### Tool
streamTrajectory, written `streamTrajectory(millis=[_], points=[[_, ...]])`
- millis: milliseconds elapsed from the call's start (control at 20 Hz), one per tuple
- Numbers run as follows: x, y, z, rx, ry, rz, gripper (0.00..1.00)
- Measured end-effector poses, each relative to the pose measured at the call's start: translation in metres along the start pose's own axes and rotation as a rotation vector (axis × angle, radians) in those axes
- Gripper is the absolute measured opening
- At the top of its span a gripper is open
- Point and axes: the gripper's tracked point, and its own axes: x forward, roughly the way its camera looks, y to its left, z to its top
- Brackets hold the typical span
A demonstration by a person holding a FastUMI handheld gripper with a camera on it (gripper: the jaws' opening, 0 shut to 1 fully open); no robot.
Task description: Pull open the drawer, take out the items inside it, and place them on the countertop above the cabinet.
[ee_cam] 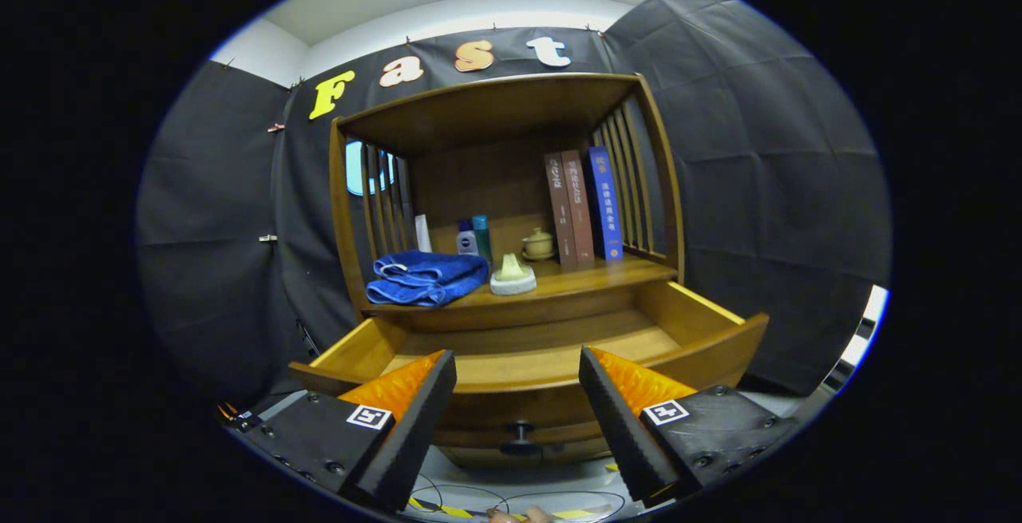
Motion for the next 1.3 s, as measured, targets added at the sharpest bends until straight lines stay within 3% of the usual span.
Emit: streamTrajectory(millis=[450,750,1300], points=[[0.034,0.001,-0.066,-0.055,0.116,0.009,0.99],[0.046,-0.002,-0.061,-0.053,0.092,-0.020,0.98],[0.133,0.002,-0.048,-0.049,0.070,-0.020,0.99]])
